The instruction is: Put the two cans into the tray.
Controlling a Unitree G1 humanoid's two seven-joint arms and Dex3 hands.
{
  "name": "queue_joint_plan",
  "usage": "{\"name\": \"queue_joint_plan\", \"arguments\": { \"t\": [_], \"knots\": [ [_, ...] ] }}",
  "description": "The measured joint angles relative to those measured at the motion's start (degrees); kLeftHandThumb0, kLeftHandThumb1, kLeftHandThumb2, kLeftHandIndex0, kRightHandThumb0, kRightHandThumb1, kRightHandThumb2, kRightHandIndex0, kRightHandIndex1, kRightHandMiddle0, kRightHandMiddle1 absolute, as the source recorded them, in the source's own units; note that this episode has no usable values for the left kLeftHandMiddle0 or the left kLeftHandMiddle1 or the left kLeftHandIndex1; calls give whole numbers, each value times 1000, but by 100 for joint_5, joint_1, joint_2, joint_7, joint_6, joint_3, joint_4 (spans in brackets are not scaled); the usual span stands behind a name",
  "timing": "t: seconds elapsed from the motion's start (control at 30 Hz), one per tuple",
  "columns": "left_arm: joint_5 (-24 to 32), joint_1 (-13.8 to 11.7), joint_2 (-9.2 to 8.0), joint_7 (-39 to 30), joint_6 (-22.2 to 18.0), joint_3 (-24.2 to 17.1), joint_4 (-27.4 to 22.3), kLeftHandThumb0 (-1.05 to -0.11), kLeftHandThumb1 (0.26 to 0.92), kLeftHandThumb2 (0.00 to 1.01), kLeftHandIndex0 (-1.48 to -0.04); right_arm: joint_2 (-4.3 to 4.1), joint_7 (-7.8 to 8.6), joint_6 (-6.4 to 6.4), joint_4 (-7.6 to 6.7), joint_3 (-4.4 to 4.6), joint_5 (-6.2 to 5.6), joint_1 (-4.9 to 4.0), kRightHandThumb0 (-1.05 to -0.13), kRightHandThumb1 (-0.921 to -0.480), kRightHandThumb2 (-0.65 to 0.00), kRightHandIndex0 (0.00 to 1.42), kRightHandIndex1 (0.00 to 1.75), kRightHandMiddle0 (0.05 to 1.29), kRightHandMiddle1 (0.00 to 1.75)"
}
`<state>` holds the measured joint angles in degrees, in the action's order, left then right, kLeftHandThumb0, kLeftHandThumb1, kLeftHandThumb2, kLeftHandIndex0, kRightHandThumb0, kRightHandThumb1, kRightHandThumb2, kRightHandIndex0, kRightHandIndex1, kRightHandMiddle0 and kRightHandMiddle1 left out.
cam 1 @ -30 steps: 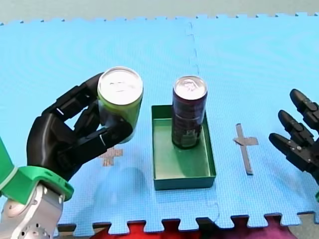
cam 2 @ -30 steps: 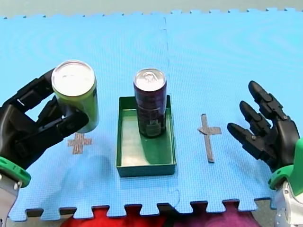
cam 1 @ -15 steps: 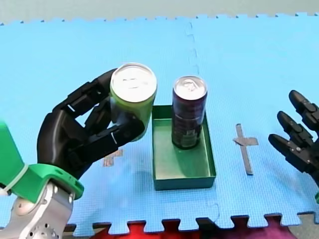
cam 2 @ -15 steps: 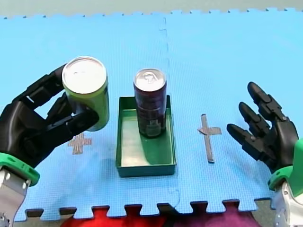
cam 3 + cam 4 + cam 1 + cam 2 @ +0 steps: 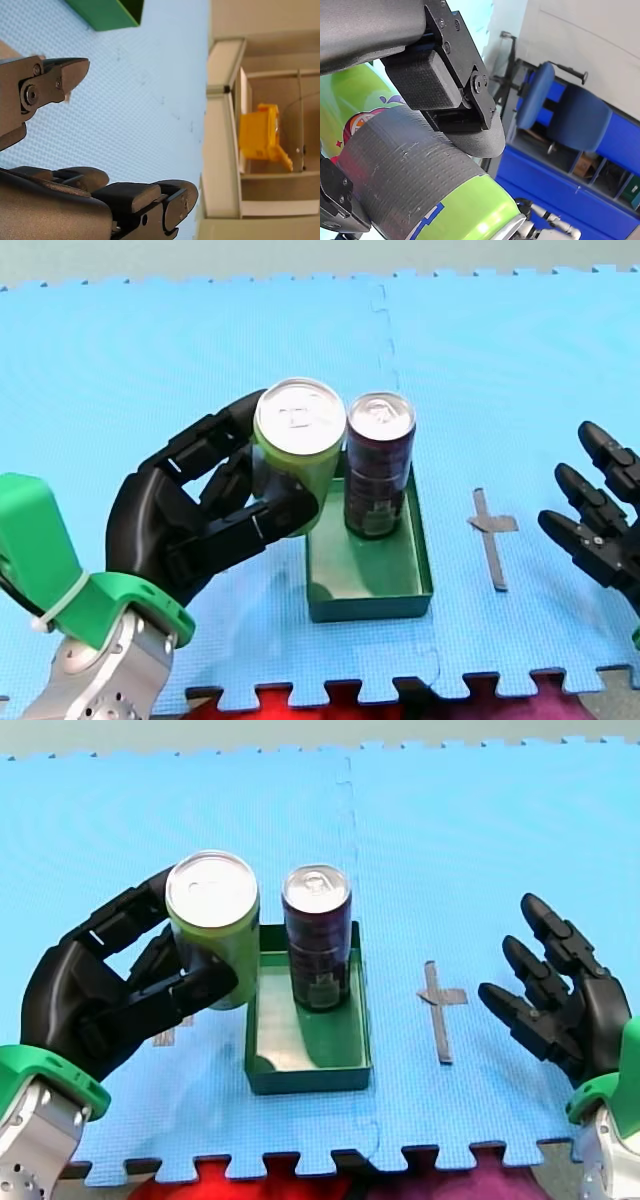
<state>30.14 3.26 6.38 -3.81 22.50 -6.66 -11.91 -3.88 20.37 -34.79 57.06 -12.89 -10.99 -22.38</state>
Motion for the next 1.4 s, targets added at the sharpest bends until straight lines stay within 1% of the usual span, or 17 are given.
{"name": "queue_joint_plan", "arguments": {
  "t": [0.3,0.73,0.87,1.1,1.4],
  "knots": [
    [-95,-49,31,101,64,125,-91,-391,818,1,-1306,0,-12,-3,-41,16,9,5,-922,-906,-2,409,0,376,0],
    [-245,-77,182,268,224,373,-127,-397,818,0,-1303,31,-100,19,-198,72,28,49,-923,-910,-1,404,0,371,0],
    [-300,-86,241,292,252,428,-66,-401,818,0,-1301,41,-129,27,-218,88,41,55,-921,-911,-1,403,0,369,0],
    [-368,-91,366,293,268,518,95,-408,815,0,-1298,58,-128,27,-245,95,40,73,-916,-912,-1,399,0,366,0],
    [-386,-78,422,323,397,530,93,-414,813,0,-1294,63,-119,26,-271,97,38,84,-916,-916,-1,394,0,364,0]
  ]
}}
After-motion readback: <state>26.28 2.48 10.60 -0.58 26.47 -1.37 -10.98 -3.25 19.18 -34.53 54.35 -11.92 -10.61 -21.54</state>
